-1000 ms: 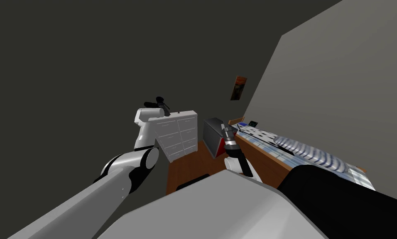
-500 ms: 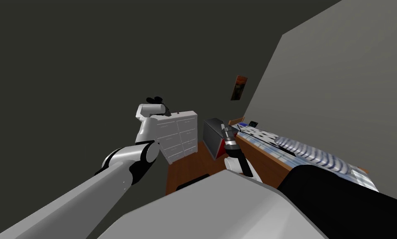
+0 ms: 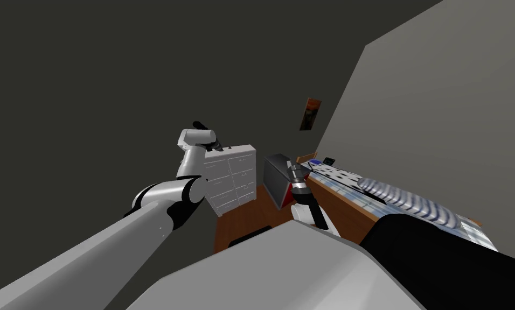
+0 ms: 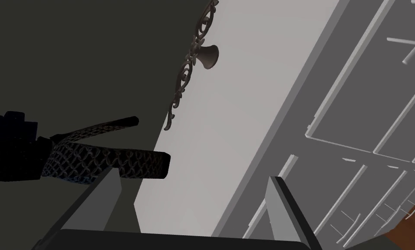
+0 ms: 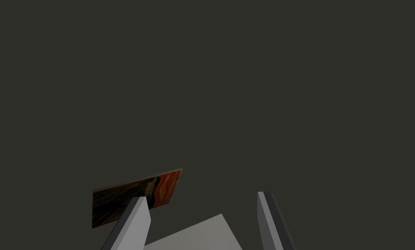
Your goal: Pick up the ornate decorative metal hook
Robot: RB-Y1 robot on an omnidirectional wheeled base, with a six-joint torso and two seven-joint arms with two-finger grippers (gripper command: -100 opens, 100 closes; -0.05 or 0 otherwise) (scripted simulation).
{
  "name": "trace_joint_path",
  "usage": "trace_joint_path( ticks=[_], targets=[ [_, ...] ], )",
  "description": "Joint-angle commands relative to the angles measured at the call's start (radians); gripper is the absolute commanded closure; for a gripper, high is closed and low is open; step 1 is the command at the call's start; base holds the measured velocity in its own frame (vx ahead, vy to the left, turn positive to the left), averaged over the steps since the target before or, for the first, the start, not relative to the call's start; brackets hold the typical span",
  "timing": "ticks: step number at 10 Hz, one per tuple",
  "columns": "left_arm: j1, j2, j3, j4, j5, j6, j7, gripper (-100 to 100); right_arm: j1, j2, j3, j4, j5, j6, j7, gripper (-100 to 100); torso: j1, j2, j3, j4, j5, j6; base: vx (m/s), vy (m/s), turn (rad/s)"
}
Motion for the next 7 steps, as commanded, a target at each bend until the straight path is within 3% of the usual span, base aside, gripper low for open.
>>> trace_joint_path(
  ticks=[1, 3, 4, 7],
  targets=[
    [-0.05, 0.003, 0.016, 0.05, -0.02, 0.05, 0.006, -100, 0.0, 0.0, 0.0, 0.0, 0.0, 0.0, 0.0, 0, 0.0, 0.0, 0.0, 0.0, 0.0, 0.0, 0.149, -0.002, -0.032],
    [-0.062, 0.003, 0.016, 0.079, -0.02, 0.088, 0.006, -100, 0.0, 0.0, 0.0, 0.0, 0.0, 0.0, 0.0, 0, 0.0, -0.003, -0.002, -0.001, 0.0, 0.0, 0.099, 0.003, -0.008],
    [-0.106, 0.004, 0.028, 0.115, -0.038, 0.131, 0.011, -100, 0.0, 0.0, 0.0, 0.0, 0.0, 0.0, 0.0, 0, 0.001, 0.0, 0.0, 0.0, 0.0, 0.0, 0.1, -0.019, -0.041],
    [-0.156, 0.005, 0.04, 0.197, -0.057, 0.204, 0.014, -100, 0.0, 0.0, 0.0, 0.0, 0.0, 0.0, 0.0, 0, 0.001, -0.004, -0.002, -0.001, 0.0, 0.0, 0.152, 0.007, -0.024]
  ],
)
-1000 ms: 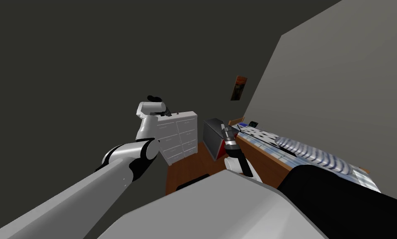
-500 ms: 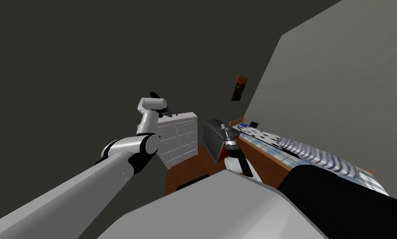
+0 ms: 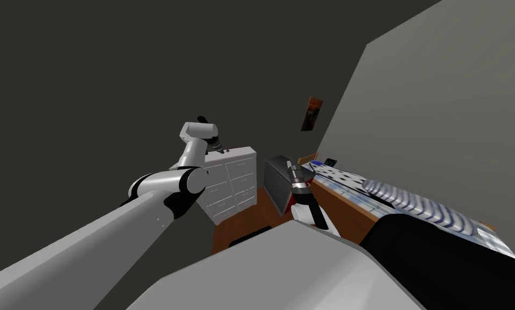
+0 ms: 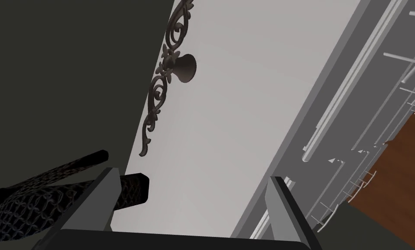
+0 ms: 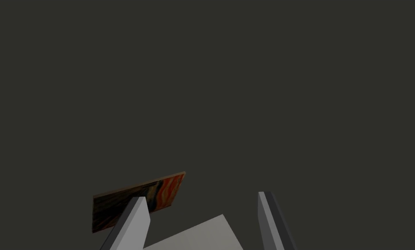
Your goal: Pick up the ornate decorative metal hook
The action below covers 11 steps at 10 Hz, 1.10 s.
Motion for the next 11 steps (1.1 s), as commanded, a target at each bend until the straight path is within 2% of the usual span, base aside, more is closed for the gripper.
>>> trace_joint_path(
  ticks=[1, 3, 4, 5, 6, 7, 8, 9, 10, 11],
  targets=[
    [-0.05, 0.002, 0.013, 0.05, -0.021, 0.05, 0.003, -100, 0.0, 0.0, 0.0, 0.0, 0.0, 0.0, 0.0, 0, 0.0, 0.0, 0.0, 0.0, 0.0, 0.0, 0.186, -0.002, -0.037],
    [-0.051, 0.002, 0.013, 0.079, -0.021, 0.069, 0.003, -100, 0.0, 0.0, 0.0, 0.0, 0.0, 0.0, 0.0, 0, -0.001, 0.0, 0.0, 0.0, 0.0, 0.0, 0.1, 0.001, -0.003],
    [-0.088, 0.003, 0.024, 0.122, -0.038, 0.115, 0.003, -100, 0.0, 0.0, 0.0, 0.0, 0.0, 0.0, 0.0, 0, -0.001, 0.004, 0.002, 0.001, 0.0, 0.0, 0.101, 0.009, -0.039],
    [-0.088, 0.003, 0.024, 0.131, -0.038, 0.116, 0.003, -100, 0.0, 0.0, 0.0, 0.0, 0.0, 0.0, 0.0, 0, -0.001, 0.004, 0.002, 0.001, 0.0, 0.0, 0.119, 0.021, -0.016],
    [-0.121, 0.003, 0.034, 0.18, -0.055, 0.152, 0.003, -100, 0.0, 0.0, 0.0, 0.0, 0.0, 0.0, 0.0, 0, 0.0, 0.003, 0.002, 0.001, 0.0, 0.0, 0.183, 0.001, -0.037],
    [-0.121, 0.003, 0.034, 0.18, -0.055, 0.16, 0.003, -100, 0.0, 0.0, 0.0, 0.0, 0.0, 0.0, 0.0, 0, -0.001, 0.0, 0.0, 0.0, 0.0, 0.0, 0.165, 0.004, -0.011],
    [-0.15, 0.003, 0.043, 0.224, -0.071, 0.198, 0.002, -100, 0.0, 0.0, 0.0, 0.0, 0.0, 0.0, 0.0, 0, -0.001, 0.0, 0.0, 0.0, 0.0, 0.0, 0.145, 0.007, -0.028],
    [-0.15, 0.003, 0.043, 0.225, -0.071, 0.199, 0.002, -100, 0.0, 0.0, 0.0, 0.0, 0.0, 0.0, 0.0, 0, -0.001, 0.0, 0.0, 0.0, 0.0, 0.0, 0.138, 0.004, -0.019],
    [-0.176, 0.002, 0.051, 0.266, -0.085, 0.233, 0.001, -100, 0.0, 0.0, 0.0, 0.0, 0.0, 0.0, 0.0, 0, -0.001, 0.001, 0.0, 0.0, 0.0, 0.0, 0.195, 0.021, -0.021],
    [-0.176, 0.002, 0.051, 0.266, -0.085, 0.233, 0.001, -100, 0.0, 0.0, 0.0, 0.0, 0.0, 0.0, 0.0, 0, 0.0, -0.002, -0.001, 0.0, 0.0, 0.0, 0.156, 0.013, -0.016]
  ],
)
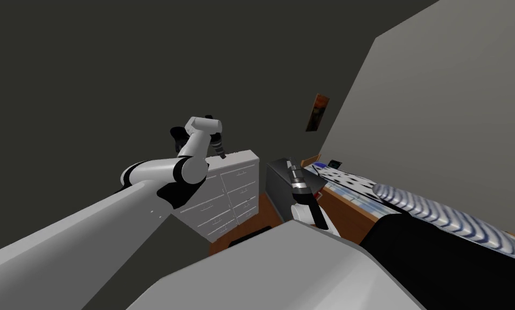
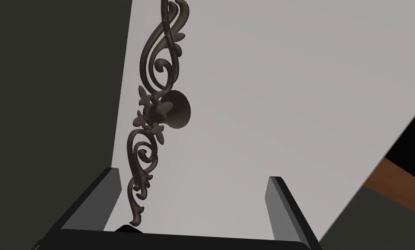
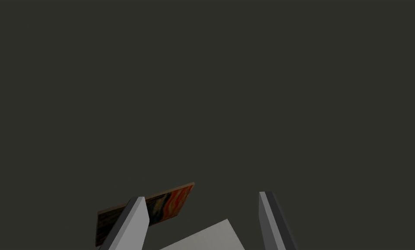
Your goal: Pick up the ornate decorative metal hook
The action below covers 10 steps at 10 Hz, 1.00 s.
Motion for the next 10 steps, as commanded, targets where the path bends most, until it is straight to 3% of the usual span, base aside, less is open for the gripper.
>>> trace_joint_path(
  ticks=[1, 6, 8, 9, 10],
  targets=[
    [-0.033, 0.004, 0.01, 0.05, -0.014, 0.029, -0.003, -100, 0.0, 0.0, 0.0, 0.0, 0.0, 0.0, 0.0, 0, 0.0, 0.0, 0.0, 0.0, 0.0, 0.0, 0.16, 0.003, -0.03],
    [-0.082, -0.001, 0.027, 0.145, -0.047, 0.098, -0.009, -100, 0.0, 0.0, 0.0, 0.0, 0.0, 0.0, 0.0, 0, 0.0, 0.002, 0.001, 0.0, 0.0, 0.0, 0.132, 0.012, -0.019],
    [-0.075, -0.003, 0.026, 0.129, -0.045, 0.1, -0.011, -100, 0.0, 0.0, 0.0, 0.0, 0.0, 0.0, 0.0, 0, -0.001, 0.003, 0.002, 0.001, 0.0, 0.0, 0.08, 0.001, -0.005],
    [-0.076, -0.003, 0.026, 0.131, -0.046, 0.101, -0.01, 0, 0.0, 0.0, 0.0, 0.0, 0.0, 0.0, 0.0, 0, -0.001, 0.007, 0.004, 0.001, 0.0, 0.0, 0.009, 0.0, 0.001],
    [-0.052, -0.004, 0.022, 0.135, -0.041, 0.071, -0.013, -100, 0.0, 0.0, 0.0, 0.0, 0.0, 0.0, 0.0, 0, -0.001, 0.009, 0.005, 0.002, 0.0, 0.0, 0.007, -0.006, 0.014]
  ],
)
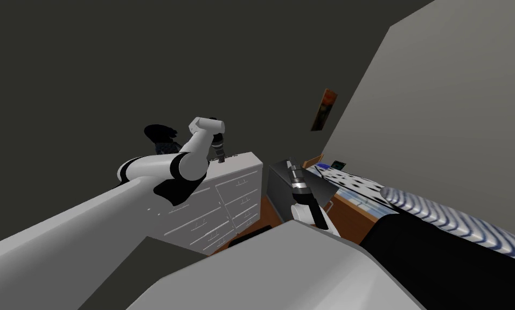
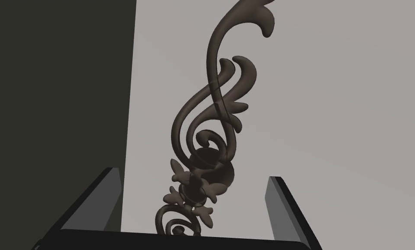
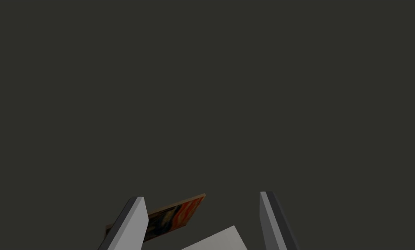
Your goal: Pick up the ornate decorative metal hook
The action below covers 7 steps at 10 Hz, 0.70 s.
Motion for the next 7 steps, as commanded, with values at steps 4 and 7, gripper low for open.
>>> trace_joint_path(
  ticks=[4, 7],
  targets=[
    [0.012, 0.001, -0.002, 0.004, 0.003, -0.019, -0.002, 100, 0.0, 0.0, 0.0, 0.0, 0.0, 0.0, 0.0, 0, 0.0, 0.001, 0.001, 0.001, 0.0, 0.0, 0.001, -0.003, 0.003],
    [0.011, 0.001, -0.003, 0.003, 0.002, -0.02, -0.003, 100, 0.0, 0.0, 0.0, 0.0, 0.0, 0.0, 0.0, 0, 0.001, 0.0, 0.0, 0.0, 0.001, 0.0, 0.0, 0.0, 0.0]
  ],
)
